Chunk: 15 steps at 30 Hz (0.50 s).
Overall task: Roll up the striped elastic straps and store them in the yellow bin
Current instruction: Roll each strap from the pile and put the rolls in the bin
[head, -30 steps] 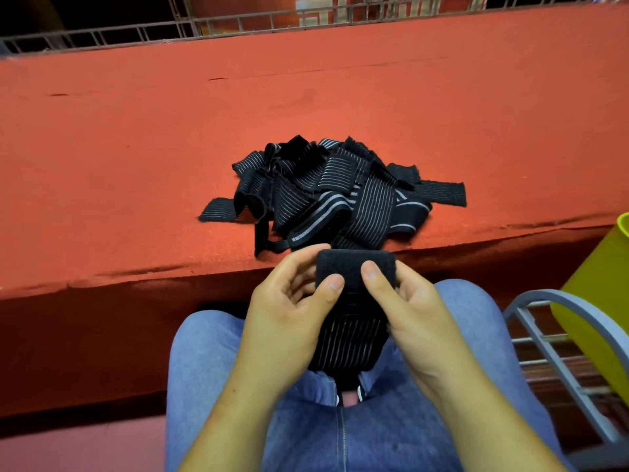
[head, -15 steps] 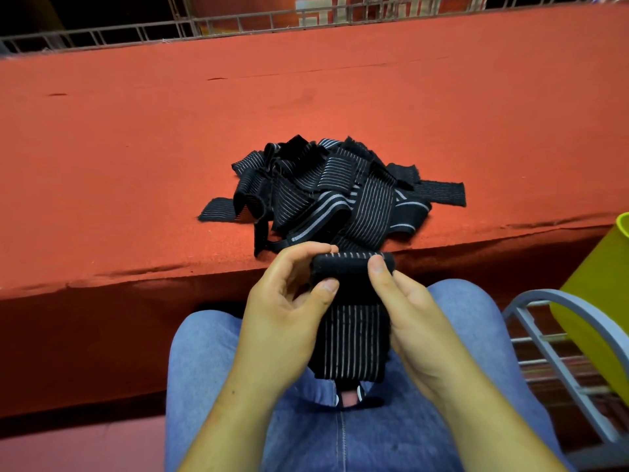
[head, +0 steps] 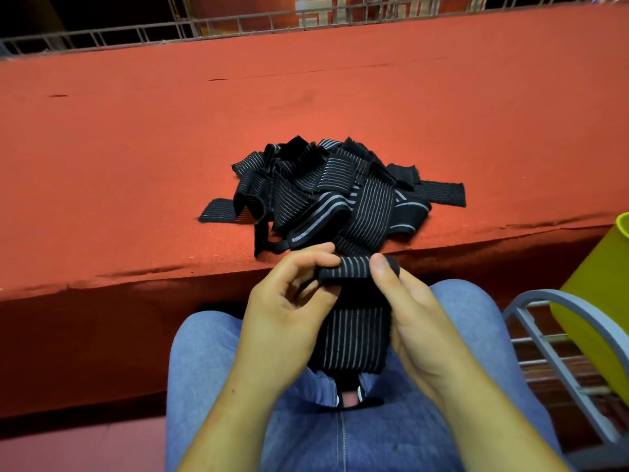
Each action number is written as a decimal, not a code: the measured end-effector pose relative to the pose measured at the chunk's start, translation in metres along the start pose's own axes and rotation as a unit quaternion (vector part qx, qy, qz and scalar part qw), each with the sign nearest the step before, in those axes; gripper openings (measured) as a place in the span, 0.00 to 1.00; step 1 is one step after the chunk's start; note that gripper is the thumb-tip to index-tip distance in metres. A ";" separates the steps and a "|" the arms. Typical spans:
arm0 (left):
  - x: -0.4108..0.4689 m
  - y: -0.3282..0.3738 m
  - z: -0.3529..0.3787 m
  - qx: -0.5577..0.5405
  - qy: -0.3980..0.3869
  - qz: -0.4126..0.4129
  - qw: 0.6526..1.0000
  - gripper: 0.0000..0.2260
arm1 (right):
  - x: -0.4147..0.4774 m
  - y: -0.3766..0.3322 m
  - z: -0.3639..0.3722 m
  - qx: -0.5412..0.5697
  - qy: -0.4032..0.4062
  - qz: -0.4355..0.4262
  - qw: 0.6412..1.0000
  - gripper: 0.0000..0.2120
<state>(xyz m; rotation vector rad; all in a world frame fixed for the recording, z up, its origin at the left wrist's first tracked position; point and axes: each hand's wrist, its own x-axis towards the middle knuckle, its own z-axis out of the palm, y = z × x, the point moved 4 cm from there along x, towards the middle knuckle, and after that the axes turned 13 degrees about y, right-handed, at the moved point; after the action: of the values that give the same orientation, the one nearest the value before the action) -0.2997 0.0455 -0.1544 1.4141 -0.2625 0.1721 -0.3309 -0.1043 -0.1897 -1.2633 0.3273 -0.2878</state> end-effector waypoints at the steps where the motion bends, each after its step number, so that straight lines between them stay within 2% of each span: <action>1: 0.000 0.000 0.000 0.002 0.000 -0.003 1.000 0.17 | 0.000 0.000 0.000 0.003 0.002 -0.003 1.000 0.19; 5: 0.000 -0.001 0.000 0.014 -0.004 -0.023 1.000 0.20 | 0.001 -0.003 0.000 0.017 0.013 -0.002 1.000 0.14; 10: -0.002 0.003 0.001 0.031 -0.024 -0.037 0.999 0.14 | 0.001 -0.002 -0.003 0.004 0.024 -0.004 1.000 0.10; 15: 0.000 0.003 0.000 0.058 -0.006 -0.051 0.997 0.13 | 0.000 -0.003 -0.001 -0.002 0.007 -0.011 1.000 0.19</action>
<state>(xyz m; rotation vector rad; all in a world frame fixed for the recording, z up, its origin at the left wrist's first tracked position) -0.3007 0.0455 -0.1518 1.5407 -0.1931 0.0958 -0.3312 -0.1063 -0.1874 -1.2699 0.3249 -0.3153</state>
